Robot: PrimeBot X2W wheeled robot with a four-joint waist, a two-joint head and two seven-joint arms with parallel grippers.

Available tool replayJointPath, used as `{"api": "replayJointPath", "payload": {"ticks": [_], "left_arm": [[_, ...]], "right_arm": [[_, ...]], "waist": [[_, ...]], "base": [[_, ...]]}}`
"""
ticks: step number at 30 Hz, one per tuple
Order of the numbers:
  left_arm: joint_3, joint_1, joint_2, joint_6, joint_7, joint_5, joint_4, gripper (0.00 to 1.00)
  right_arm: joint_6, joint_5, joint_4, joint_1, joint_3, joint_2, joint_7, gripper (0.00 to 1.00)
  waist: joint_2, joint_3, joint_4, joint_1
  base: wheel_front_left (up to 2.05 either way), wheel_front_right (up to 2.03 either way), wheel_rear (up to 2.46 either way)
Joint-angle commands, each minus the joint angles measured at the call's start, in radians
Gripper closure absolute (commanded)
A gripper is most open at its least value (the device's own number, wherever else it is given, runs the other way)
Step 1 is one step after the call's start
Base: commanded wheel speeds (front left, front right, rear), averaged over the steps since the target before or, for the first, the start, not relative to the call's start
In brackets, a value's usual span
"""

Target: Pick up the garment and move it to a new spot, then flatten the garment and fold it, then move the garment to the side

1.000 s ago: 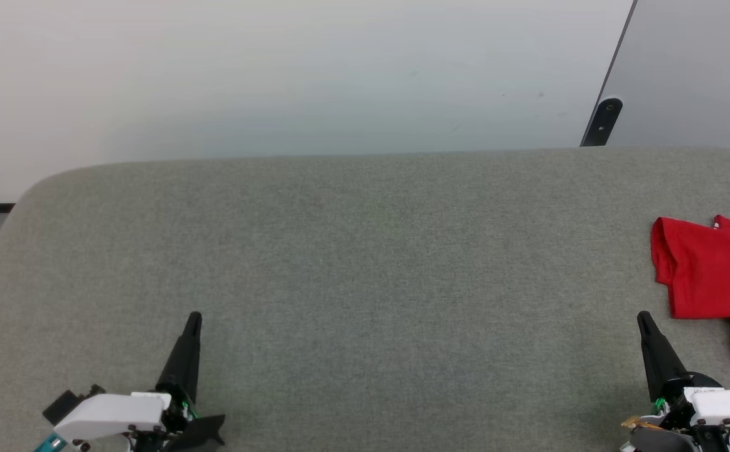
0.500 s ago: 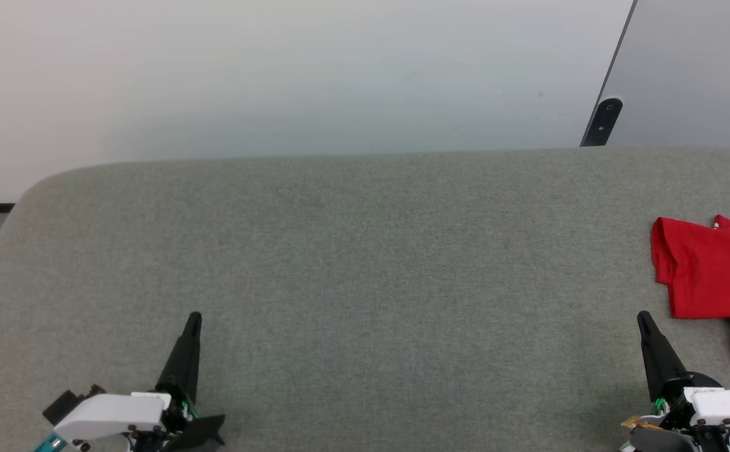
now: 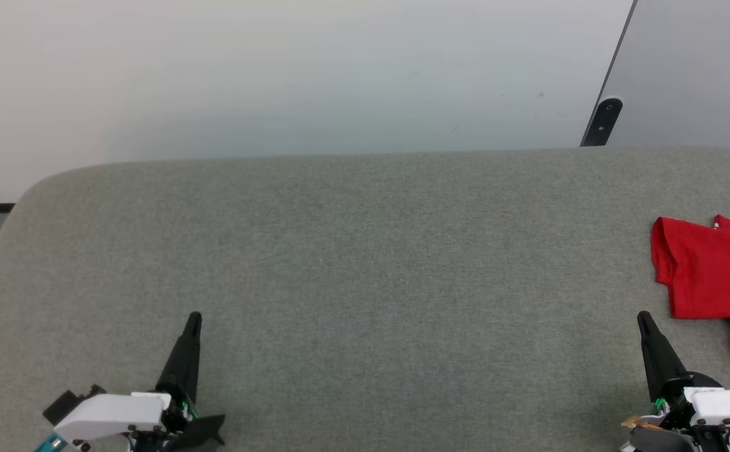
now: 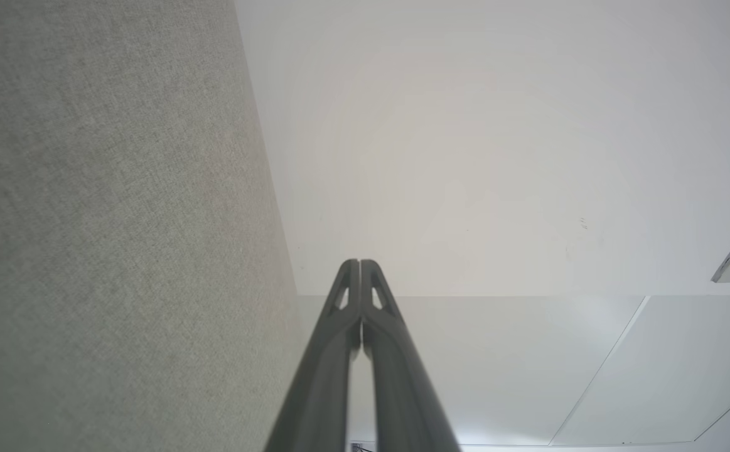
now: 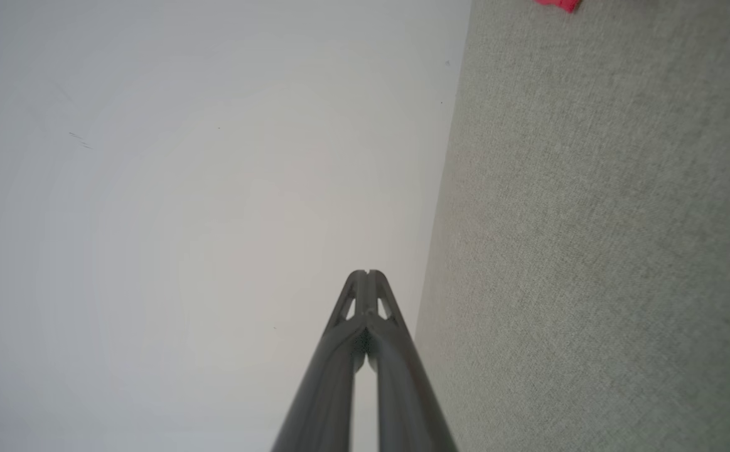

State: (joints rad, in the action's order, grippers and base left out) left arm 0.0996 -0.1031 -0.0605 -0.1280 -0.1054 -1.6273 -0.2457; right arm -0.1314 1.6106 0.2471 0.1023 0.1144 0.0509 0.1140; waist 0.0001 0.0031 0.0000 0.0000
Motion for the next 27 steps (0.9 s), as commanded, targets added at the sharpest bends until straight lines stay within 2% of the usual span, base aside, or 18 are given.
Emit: {"api": "replayJointPath", "payload": {"ticks": [1, 27], "left_arm": [[0.003, -0.010, 0.001, -0.006, 0.000, 0.007, -0.001, 1.00], [0.007, -0.011, 0.004, -0.006, -0.005, 0.009, -0.002, 1.00]], "right_arm": [[0.001, 0.003, 0.001, 0.013, 0.001, -0.002, 0.000, 1.00], [0.001, 0.003, 0.001, 0.013, 0.001, -0.002, 0.000, 1.00]], "waist": [[-0.0001, 0.000, 0.000, 0.0000], [-0.0001, 0.000, 0.000, 0.0000]], "base": [[0.00, 0.00, 0.00], [0.00, 0.00, 0.00]]}}
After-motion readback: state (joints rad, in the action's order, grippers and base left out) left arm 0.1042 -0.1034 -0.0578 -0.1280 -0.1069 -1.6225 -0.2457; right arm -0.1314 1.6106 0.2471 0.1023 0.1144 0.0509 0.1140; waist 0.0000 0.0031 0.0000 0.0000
